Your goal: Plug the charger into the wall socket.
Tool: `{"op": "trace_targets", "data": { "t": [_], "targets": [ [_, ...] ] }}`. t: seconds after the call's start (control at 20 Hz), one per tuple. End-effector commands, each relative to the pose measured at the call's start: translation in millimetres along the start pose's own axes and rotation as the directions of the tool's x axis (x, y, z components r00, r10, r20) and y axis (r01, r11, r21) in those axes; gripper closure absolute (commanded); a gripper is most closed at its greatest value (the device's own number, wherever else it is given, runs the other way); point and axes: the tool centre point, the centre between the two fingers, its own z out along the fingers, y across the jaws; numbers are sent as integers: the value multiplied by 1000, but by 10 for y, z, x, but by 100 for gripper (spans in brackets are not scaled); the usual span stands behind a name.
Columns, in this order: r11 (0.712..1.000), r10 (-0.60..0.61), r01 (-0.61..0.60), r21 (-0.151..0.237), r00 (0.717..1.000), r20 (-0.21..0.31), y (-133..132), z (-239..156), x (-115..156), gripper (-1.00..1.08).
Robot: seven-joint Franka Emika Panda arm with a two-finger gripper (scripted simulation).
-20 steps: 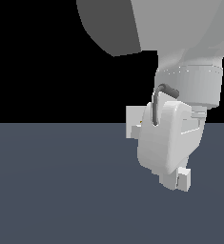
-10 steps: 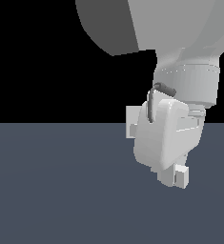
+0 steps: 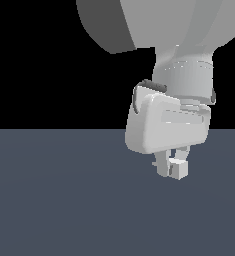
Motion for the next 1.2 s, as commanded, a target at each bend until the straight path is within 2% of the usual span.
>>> {"op": "trace_targets", "data": {
  "t": [0.0,0.35,0.75,1.15],
  "targets": [
    [999,53,-53,-5,999,-1,36,-64,82,108],
    [974,226,-226,-20,974,-4,188,-263,322,108],
    [915,402,-402,-36,916,-8,399,-474,535,108],
    [863,503,-503,-46,864,-12,554,-600,636,108]
  ]
}}
